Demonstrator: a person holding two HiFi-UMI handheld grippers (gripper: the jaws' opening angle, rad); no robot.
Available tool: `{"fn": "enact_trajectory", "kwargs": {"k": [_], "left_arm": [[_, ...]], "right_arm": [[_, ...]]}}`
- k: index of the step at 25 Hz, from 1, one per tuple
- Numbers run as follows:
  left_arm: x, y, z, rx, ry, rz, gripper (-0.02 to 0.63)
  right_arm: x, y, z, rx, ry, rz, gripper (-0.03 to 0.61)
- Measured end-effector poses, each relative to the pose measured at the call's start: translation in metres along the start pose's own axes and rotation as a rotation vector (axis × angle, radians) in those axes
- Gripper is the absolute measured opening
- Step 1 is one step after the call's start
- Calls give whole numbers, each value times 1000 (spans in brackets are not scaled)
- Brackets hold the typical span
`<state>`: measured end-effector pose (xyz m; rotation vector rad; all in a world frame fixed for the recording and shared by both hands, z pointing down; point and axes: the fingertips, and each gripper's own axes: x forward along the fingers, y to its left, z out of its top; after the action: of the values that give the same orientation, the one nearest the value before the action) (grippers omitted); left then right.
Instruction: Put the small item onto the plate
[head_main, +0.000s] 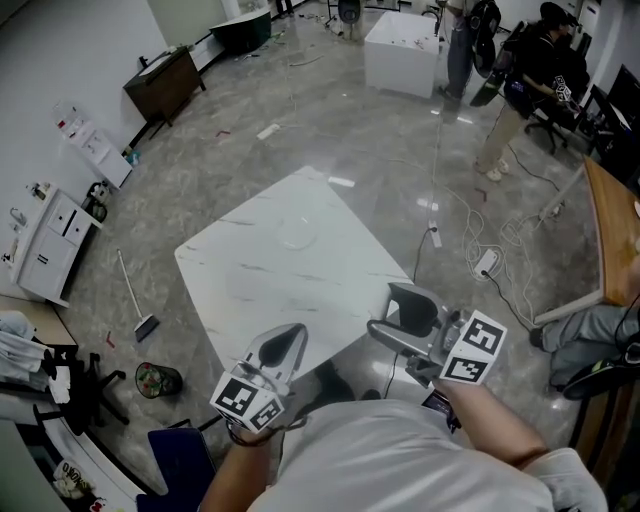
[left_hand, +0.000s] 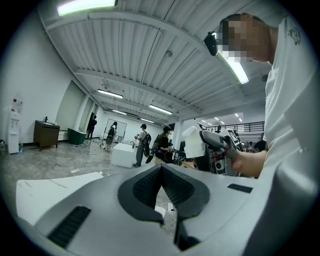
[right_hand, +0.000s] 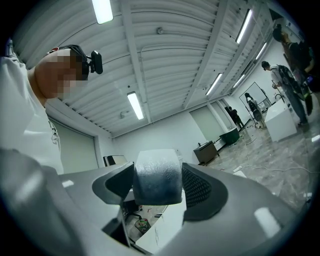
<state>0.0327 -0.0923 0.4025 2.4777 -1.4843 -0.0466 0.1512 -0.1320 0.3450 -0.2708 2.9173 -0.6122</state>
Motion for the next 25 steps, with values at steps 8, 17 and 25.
{"fn": "enact_trajectory", "kwargs": {"k": [8,17,25], "left_arm": [[28,78,13,-14,23,12,6],[34,158,23,-29,29,20,6],[37,229,17,-53,33,30,6]], "right_arm": [[64,-60,9,26,15,-14,287],[147,-113,9,63,45,-39,287],[218,-152,-13,53,95,-58,287]]}}
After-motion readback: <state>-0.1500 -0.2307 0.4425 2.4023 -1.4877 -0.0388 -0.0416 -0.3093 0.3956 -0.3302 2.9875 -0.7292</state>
